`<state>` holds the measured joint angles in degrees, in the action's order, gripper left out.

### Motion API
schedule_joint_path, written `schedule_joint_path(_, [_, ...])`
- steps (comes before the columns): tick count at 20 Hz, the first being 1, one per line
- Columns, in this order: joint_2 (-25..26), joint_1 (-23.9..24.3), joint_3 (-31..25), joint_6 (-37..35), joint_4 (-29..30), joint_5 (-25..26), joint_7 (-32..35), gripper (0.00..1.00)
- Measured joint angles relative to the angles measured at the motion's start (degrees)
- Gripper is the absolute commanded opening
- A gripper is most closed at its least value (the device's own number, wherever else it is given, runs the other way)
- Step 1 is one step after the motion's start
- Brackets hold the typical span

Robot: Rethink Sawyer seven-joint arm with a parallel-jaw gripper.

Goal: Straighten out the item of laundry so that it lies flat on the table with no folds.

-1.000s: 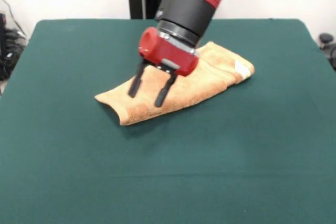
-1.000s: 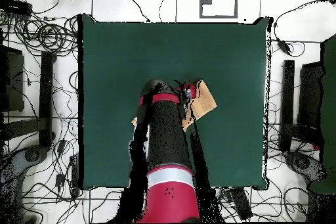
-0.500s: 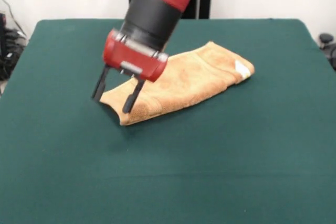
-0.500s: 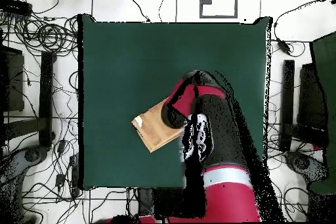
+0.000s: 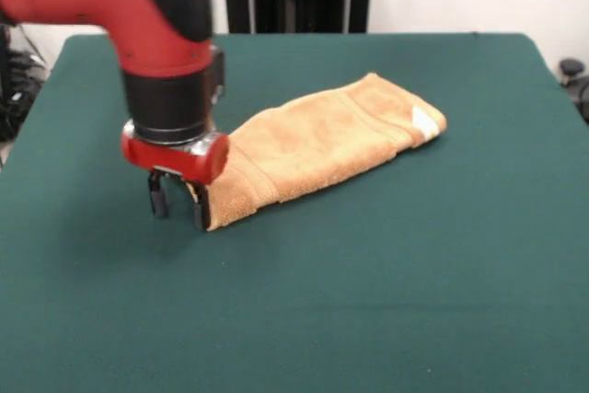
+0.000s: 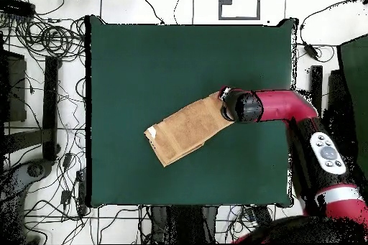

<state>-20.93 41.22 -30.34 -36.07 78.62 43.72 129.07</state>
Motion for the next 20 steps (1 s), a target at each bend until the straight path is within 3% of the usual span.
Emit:
schedule_joint_path(5, [2.4,5.1,-4.1,-3.9,-0.1,-6.7,-12.0,1.00])
schedule_joint_path(7, [2.7,5.4,-4.6,-4.6,0.0,-7.6,-13.7,1.00])
schedule_joint_path(20, [8.0,7.2,-9.9,-12.3,2.2,-17.9,-15.8,1.00])
